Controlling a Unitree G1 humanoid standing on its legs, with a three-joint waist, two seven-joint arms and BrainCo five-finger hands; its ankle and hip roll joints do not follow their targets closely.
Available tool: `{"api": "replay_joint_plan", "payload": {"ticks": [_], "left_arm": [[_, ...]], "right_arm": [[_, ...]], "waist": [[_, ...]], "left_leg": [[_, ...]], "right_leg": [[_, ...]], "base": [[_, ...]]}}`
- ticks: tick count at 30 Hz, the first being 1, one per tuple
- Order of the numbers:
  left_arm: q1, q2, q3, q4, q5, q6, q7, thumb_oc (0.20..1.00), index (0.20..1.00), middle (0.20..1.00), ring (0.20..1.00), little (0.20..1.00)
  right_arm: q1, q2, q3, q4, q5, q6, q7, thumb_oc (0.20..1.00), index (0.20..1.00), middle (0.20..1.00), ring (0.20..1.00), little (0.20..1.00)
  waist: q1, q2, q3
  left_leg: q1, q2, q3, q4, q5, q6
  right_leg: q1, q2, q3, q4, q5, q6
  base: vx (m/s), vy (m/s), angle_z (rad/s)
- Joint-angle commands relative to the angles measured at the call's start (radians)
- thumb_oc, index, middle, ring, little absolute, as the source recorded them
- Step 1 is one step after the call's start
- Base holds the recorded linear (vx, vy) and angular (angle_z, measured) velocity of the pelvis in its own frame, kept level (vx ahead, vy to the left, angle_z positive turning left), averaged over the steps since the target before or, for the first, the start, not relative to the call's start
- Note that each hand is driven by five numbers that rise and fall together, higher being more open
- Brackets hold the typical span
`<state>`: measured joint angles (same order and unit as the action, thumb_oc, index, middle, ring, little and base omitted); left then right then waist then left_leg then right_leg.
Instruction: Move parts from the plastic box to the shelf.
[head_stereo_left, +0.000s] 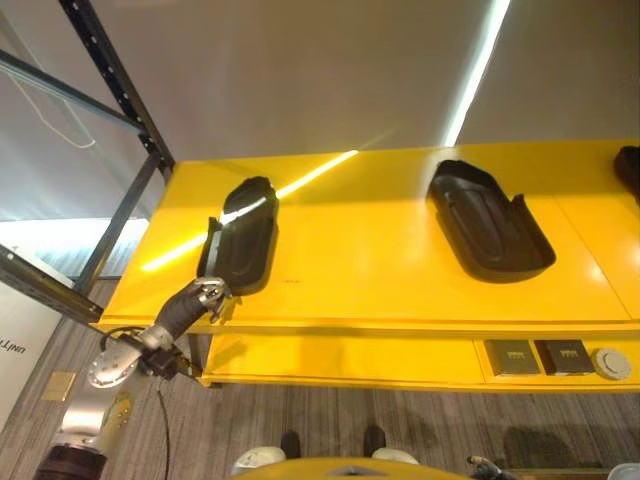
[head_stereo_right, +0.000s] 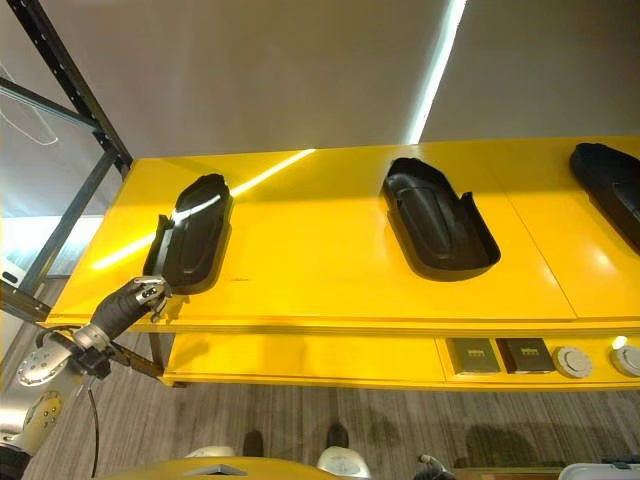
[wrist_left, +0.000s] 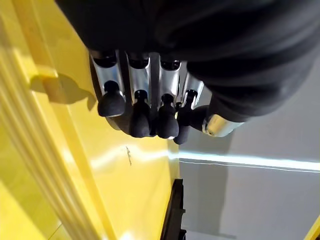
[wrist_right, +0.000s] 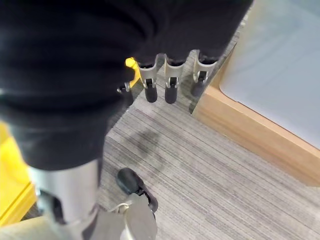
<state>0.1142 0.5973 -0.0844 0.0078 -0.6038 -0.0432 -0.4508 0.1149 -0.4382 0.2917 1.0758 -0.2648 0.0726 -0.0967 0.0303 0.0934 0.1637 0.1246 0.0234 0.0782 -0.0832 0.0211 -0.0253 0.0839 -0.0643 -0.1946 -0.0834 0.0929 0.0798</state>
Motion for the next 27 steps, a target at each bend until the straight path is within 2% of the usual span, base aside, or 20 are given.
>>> {"api": "replay_joint_plan", "payload": {"ticks": [1, 15, 27], "left_arm": [[-0.053, 0.019, 0.008, -0.058, 0.014, -0.037, 0.037, 0.2, 0.2, 0.2, 0.2, 0.2], [-0.054, -0.005, -0.048, 0.075, 0.071, -0.023, 0.123, 0.2, 0.2, 0.2, 0.2, 0.2], [-0.099, -0.035, -0.063, 0.141, 0.095, -0.073, 0.207, 0.2, 0.2, 0.2, 0.2, 0.2]], "right_arm": [[-0.018, -0.006, 0.034, 0.014, -0.012, -0.001, -0.011, 1.0, 1.0, 1.0, 1.0, 1.0], [-0.026, -0.009, 0.04, 0.018, -0.004, 0.003, 0.0, 1.0, 1.0, 1.0, 1.0, 1.0], [-0.03, 0.002, 0.051, 0.028, -0.015, -0.001, 0.002, 1.0, 1.0, 1.0, 1.0, 1.0]], "waist": [[-0.013, -0.042, -0.015], [-0.021, -0.046, -0.017], [-0.03, -0.053, -0.02]], "left_leg": [[-0.064, -0.05, 0.052, 0.086, -0.052, 0.027], [-0.059, -0.047, 0.059, 0.089, -0.054, 0.028], [-0.052, -0.045, 0.067, 0.088, -0.056, 0.03]], "right_leg": [[-0.006, 0.005, 0.005, 0.04, -0.063, 0.038], [-0.004, 0.007, 0.01, 0.043, -0.066, 0.039], [0.0, 0.009, 0.013, 0.044, -0.067, 0.037]], "base": [[0.0, 0.0, 0.0], [0.0, 0.0, 0.0], [0.0, 0.0, 0.0]]}}
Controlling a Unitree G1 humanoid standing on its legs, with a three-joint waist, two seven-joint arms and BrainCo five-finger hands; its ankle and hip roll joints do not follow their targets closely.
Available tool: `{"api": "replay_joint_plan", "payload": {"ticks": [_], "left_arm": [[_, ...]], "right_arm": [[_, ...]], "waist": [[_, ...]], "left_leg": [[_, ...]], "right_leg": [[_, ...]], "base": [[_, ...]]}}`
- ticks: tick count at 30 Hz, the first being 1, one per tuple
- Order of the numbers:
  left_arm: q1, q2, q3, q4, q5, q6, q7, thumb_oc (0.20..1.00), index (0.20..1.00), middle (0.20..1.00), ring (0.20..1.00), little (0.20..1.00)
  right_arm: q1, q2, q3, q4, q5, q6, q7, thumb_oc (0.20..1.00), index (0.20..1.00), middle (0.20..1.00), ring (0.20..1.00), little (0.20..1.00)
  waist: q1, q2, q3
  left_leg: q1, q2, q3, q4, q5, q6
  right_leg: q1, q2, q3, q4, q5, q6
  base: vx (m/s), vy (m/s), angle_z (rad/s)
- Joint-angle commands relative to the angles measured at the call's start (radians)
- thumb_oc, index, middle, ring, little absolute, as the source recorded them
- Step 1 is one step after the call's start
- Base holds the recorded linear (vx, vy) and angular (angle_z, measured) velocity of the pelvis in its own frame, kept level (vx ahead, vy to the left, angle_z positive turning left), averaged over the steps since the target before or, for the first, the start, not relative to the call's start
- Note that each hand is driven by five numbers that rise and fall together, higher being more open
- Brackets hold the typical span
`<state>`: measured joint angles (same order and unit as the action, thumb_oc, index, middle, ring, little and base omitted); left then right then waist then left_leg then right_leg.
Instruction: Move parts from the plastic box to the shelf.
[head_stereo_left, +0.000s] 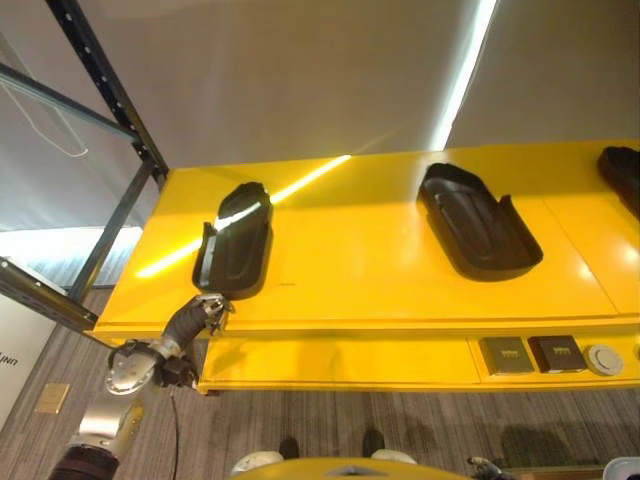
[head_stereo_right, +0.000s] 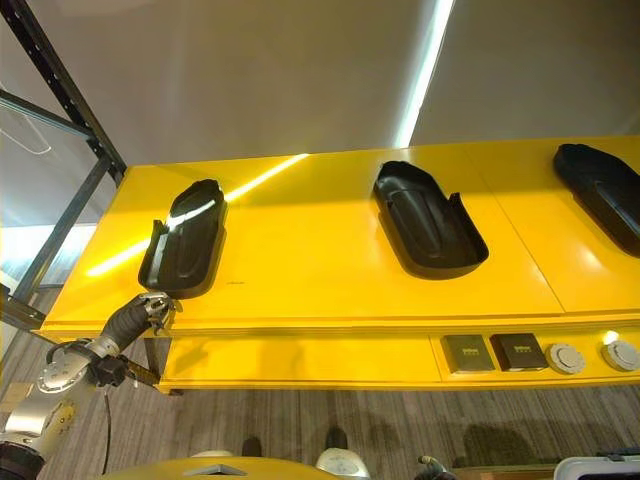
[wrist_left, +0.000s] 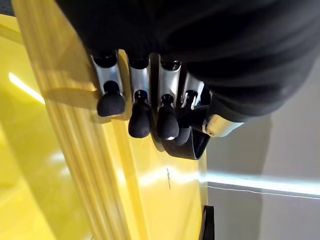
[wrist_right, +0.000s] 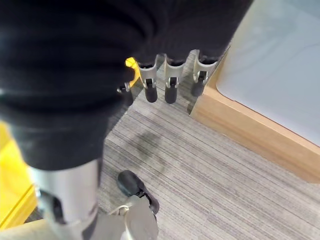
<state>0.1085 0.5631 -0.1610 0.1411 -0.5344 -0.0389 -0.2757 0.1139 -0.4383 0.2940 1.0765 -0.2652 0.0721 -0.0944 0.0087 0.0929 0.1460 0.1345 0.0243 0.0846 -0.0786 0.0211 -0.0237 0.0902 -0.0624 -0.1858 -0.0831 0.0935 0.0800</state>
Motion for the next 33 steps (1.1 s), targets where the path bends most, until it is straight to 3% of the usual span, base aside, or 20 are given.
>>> {"api": "replay_joint_plan", "payload": {"ticks": [1, 15, 21, 27, 33], "left_arm": [[-0.096, -0.002, 0.013, 0.008, 0.026, -0.081, 0.036, 0.2, 0.2, 0.2, 0.2, 0.2], [-0.144, -0.006, 0.025, -0.058, -0.036, -0.102, 0.026, 0.2, 0.2, 0.2, 0.2, 0.2], [-0.129, -0.001, 0.038, -0.134, -0.032, -0.071, 0.002, 0.2, 0.2, 0.2, 0.2, 0.2], [-0.131, 0.002, 0.039, -0.078, -0.026, -0.059, 0.044, 0.2, 0.2, 0.2, 0.2, 0.2], [-0.132, -0.009, 0.021, -0.031, -0.044, -0.064, 0.009, 0.2, 0.2, 0.2, 0.2, 0.2]], "right_arm": [[-0.029, 0.003, 0.049, 0.029, -0.015, -0.002, -0.002, 1.0, 1.0, 1.0, 1.0, 1.0], [-0.034, 0.006, 0.055, 0.038, -0.018, -0.007, 0.0, 1.0, 1.0, 1.0, 1.0, 1.0], [-0.029, 0.009, 0.044, 0.042, -0.019, -0.011, 0.0, 1.0, 1.0, 1.0, 1.0, 1.0], [-0.024, 0.009, 0.045, 0.04, -0.024, -0.01, 0.002, 1.0, 1.0, 1.0, 1.0, 1.0], [-0.027, 0.006, 0.05, 0.037, -0.022, -0.003, 0.005, 1.0, 1.0, 1.0, 1.0, 1.0]], "waist": [[-0.009, -0.053, -0.002], [-0.016, -0.053, 0.0], [-0.011, -0.054, 0.003], [-0.014, -0.055, 0.001], [-0.017, -0.056, 0.004]], "left_leg": [[-0.062, -0.045, 0.061, 0.084, -0.056, 0.029], [-0.06, -0.042, 0.064, 0.091, -0.06, 0.029], [-0.061, -0.042, 0.06, 0.095, -0.06, 0.027], [-0.06, -0.044, 0.059, 0.096, -0.061, 0.028], [-0.062, -0.044, 0.058, 0.099, -0.063, 0.029]], "right_leg": [[-0.006, 0.007, 0.004, 0.044, -0.068, 0.037], [-0.002, 0.009, 0.012, 0.047, -0.072, 0.032], [0.001, 0.009, 0.01, 0.048, -0.073, 0.032], [0.0, 0.01, 0.014, 0.05, -0.075, 0.033], [-0.002, 0.01, 0.016, 0.052, -0.076, 0.032]], "base": [[0.01, -0.005, -0.03], [0.0, -0.001, -0.01], [0.0, 0.0, 0.0], [0.01, 0.001, 0.0], [0.0, 0.0, 0.0]]}}
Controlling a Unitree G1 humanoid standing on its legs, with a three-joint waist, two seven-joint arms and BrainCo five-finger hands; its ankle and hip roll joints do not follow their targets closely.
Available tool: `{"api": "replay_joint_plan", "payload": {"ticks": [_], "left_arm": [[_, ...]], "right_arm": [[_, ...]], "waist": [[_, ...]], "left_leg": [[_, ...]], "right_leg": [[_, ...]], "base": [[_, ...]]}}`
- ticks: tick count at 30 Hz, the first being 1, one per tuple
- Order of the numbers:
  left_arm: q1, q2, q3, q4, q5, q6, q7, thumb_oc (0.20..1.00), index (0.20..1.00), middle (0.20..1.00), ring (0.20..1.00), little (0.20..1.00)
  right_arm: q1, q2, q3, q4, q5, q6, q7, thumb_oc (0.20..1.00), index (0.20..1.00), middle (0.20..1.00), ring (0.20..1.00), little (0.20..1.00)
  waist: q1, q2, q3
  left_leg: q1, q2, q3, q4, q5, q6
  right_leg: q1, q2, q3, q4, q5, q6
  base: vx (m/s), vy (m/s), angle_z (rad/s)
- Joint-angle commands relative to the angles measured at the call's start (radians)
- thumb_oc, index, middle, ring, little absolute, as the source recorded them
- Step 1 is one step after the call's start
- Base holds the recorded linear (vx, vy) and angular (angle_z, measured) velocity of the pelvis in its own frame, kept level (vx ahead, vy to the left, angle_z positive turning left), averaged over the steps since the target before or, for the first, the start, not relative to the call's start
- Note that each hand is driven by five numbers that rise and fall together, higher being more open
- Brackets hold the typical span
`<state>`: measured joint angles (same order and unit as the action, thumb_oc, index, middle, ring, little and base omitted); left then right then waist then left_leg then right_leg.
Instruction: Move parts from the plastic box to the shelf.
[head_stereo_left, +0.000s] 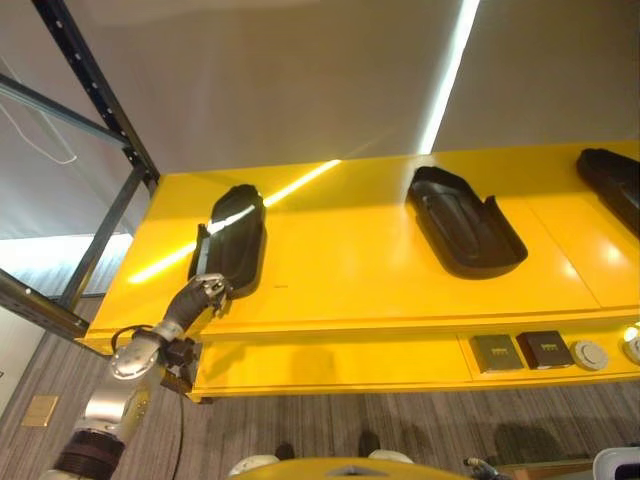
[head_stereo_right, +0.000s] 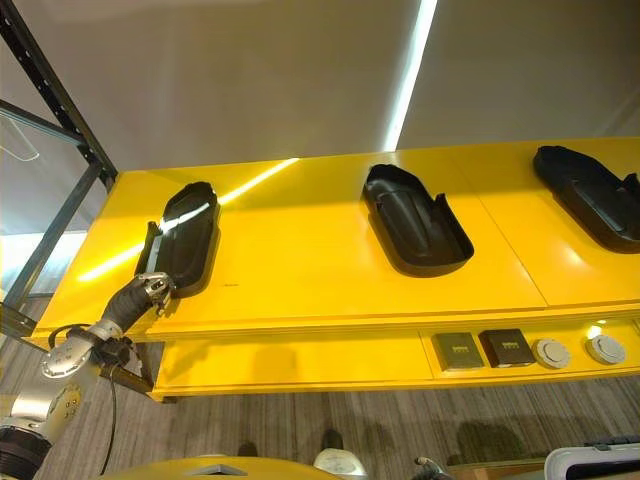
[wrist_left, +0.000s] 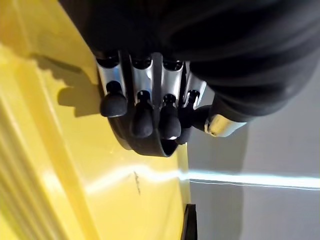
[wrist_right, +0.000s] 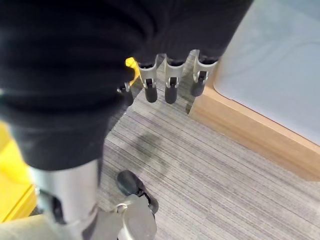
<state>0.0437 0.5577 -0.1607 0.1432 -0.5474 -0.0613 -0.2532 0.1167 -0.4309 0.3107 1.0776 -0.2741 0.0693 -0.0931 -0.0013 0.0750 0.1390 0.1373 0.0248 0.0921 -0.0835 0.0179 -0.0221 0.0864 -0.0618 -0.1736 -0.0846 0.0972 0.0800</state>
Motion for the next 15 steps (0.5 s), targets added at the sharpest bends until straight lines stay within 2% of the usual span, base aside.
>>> {"api": "replay_joint_plan", "payload": {"ticks": [1, 15], "left_arm": [[-0.066, -0.005, 0.02, -0.035, -0.03, -0.04, -0.01, 0.2, 0.2, 0.2, 0.2, 0.2], [-0.07, -0.016, 0.012, 0.055, -0.001, -0.08, 0.062, 0.2, 0.2, 0.2, 0.2, 0.2]], "right_arm": [[-0.03, -0.002, 0.032, 0.037, -0.014, -0.001, 0.004, 1.0, 1.0, 1.0, 1.0, 1.0], [-0.033, -0.009, 0.041, 0.03, -0.028, -0.002, 0.015, 1.0, 1.0, 1.0, 1.0, 1.0]], "waist": [[-0.006, -0.038, 0.011], [-0.009, -0.04, 0.013]], "left_leg": [[-0.064, -0.044, 0.05, 0.104, -0.06, 0.027], [-0.06, -0.041, 0.053, 0.103, -0.058, 0.026]], "right_leg": [[0.002, 0.009, 0.003, 0.053, -0.08, 0.033], [0.005, 0.009, 0.0, 0.055, -0.081, 0.032]], "base": [[0.0, 0.0, 0.0], [0.0, 0.0, 0.0]]}}
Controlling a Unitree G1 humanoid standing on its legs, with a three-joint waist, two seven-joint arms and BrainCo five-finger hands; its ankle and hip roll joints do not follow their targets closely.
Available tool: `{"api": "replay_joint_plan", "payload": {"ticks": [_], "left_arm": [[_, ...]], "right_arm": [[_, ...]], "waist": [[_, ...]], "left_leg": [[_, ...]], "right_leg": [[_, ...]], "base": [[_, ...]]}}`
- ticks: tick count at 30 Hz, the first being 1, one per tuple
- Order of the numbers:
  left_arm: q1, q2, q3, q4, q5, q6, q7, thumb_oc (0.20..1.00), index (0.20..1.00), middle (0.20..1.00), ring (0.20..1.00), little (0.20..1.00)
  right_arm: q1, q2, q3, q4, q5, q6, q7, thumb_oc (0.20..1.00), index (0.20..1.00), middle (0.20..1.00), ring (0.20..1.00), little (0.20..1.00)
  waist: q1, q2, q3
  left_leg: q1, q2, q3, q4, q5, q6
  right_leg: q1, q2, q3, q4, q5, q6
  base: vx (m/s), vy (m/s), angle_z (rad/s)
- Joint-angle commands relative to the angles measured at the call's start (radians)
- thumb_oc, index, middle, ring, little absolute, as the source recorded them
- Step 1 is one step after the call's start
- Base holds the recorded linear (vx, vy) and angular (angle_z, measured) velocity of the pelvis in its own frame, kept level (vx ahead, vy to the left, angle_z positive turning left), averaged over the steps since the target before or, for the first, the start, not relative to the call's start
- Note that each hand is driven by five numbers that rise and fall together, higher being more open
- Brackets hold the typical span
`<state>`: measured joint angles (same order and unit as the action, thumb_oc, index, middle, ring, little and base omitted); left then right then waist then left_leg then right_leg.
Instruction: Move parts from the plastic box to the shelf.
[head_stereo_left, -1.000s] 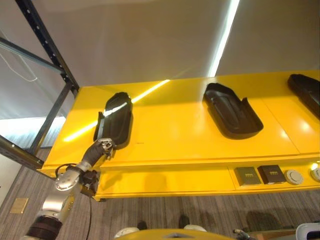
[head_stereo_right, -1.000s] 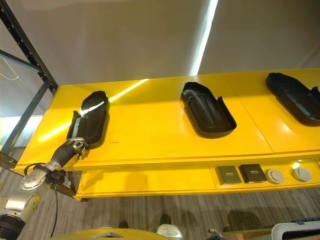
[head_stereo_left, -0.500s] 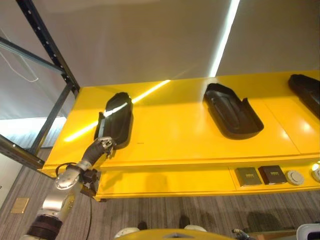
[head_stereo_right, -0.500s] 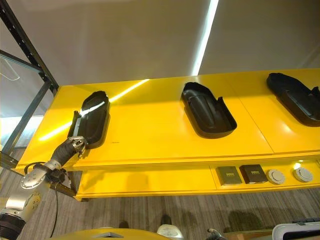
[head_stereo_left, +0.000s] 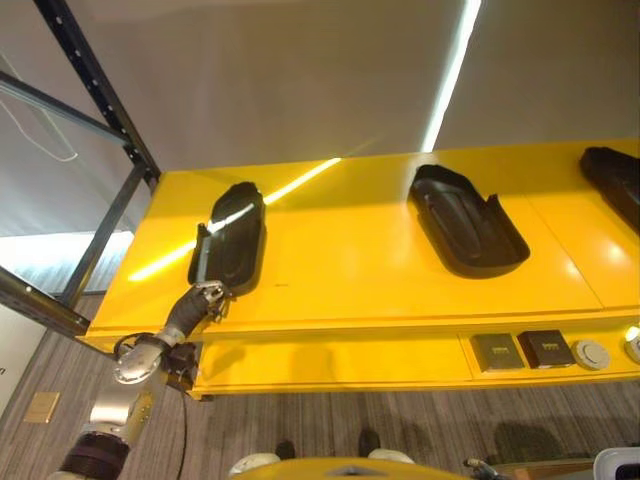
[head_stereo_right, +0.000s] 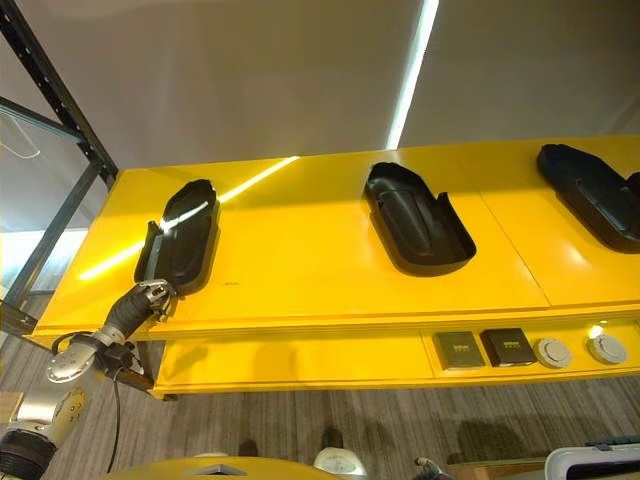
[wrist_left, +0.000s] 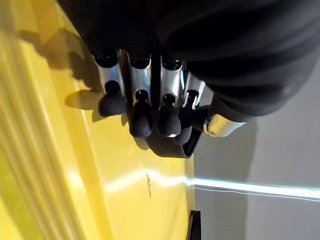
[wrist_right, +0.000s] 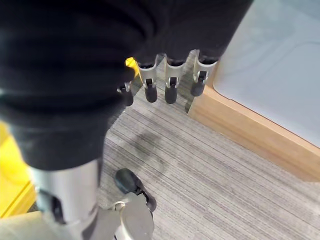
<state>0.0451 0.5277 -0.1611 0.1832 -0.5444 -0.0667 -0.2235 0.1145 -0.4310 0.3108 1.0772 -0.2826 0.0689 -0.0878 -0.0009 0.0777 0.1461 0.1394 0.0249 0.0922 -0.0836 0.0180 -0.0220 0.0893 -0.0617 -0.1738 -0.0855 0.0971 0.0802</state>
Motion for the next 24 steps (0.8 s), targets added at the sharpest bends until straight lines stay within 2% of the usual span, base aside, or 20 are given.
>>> {"api": "replay_joint_plan", "payload": {"ticks": [1, 15, 24], "left_arm": [[-0.078, 0.008, 0.013, 0.025, -0.013, -0.078, 0.046, 0.2, 0.2, 0.2, 0.2, 0.2], [-0.186, -0.028, 0.002, 0.149, -0.01, -0.136, 0.129, 0.2, 0.2, 0.2, 0.2, 0.2], [-0.202, -0.041, -0.009, 0.138, -0.028, -0.156, 0.095, 0.2, 0.2, 0.2, 0.2, 0.2]], "right_arm": [[-0.031, -0.007, 0.045, 0.032, -0.016, 0.001, 0.009, 1.0, 1.0, 1.0, 1.0, 1.0], [-0.029, -0.002, 0.067, 0.028, -0.025, 0.001, 0.015, 1.0, 1.0, 1.0, 1.0, 1.0], [-0.037, 0.005, 0.068, 0.037, -0.028, -0.002, 0.017, 1.0, 1.0, 1.0, 1.0, 1.0]], "waist": [[-0.011, -0.044, 0.004], [-0.038, -0.055, -0.005], [-0.039, -0.057, -0.004]], "left_leg": [[-0.061, -0.041, 0.054, 0.102, -0.058, 0.026], [-0.047, -0.035, 0.07, 0.098, -0.062, 0.027], [-0.045, -0.033, 0.071, 0.104, -0.066, 0.028]], "right_leg": [[0.004, 0.009, 0.0, 0.055, -0.082, 0.032], [0.008, 0.016, 0.016, 0.054, -0.084, 0.031], [0.012, 0.017, 0.018, 0.055, -0.087, 0.029]], "base": [[0.0, 0.0, 0.0], [0.01, -0.005, -0.02], [0.0, -0.001, 0.0]]}}
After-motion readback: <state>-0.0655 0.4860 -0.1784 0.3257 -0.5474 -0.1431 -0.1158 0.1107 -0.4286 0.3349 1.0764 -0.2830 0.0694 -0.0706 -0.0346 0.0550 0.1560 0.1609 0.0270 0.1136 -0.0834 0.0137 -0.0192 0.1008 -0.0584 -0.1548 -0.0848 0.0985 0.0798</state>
